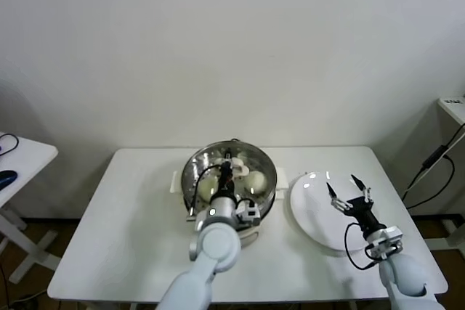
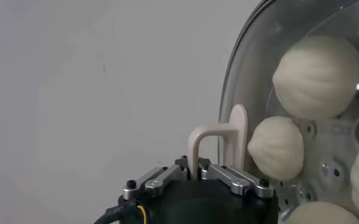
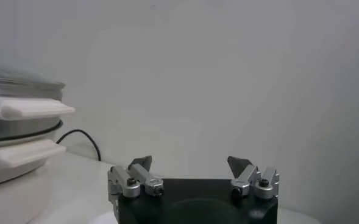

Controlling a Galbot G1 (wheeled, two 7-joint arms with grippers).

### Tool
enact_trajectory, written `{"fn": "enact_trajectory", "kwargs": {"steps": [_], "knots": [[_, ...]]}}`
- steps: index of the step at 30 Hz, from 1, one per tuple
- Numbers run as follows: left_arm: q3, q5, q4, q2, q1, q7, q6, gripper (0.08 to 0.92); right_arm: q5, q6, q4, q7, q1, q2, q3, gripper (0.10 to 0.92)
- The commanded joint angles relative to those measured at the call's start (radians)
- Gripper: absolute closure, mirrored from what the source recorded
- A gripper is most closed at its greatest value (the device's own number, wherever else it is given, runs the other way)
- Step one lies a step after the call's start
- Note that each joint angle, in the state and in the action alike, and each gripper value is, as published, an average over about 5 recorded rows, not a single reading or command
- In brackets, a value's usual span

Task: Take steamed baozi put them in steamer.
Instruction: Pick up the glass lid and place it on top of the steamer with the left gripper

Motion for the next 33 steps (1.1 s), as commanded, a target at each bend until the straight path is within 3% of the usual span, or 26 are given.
{"fn": "enact_trajectory", "kwargs": {"steps": [1, 8, 27, 33], "knots": [[-0.002, -0.003, -0.009, 0.002, 0.004, -0.002, -0.009, 0.841, -0.002, 0.001, -0.002, -0.002, 0.001, 0.000, 0.000, 0.203], [-0.005, -0.004, -0.029, 0.008, 0.008, -0.007, -0.021, 0.795, -0.002, 0.002, -0.006, -0.009, 0.003, 0.000, 0.002, 0.203], [-0.008, -0.013, -0.102, 0.041, 0.045, -0.007, -0.042, 0.252, -0.013, 0.011, -0.033, -0.019, 0.019, 0.008, 0.002, 0.203], [-0.006, -0.033, -0.143, 0.056, 0.059, 0.000, -0.044, 0.179, -0.024, 0.016, -0.043, -0.021, 0.023, 0.013, 0.002, 0.203]]}}
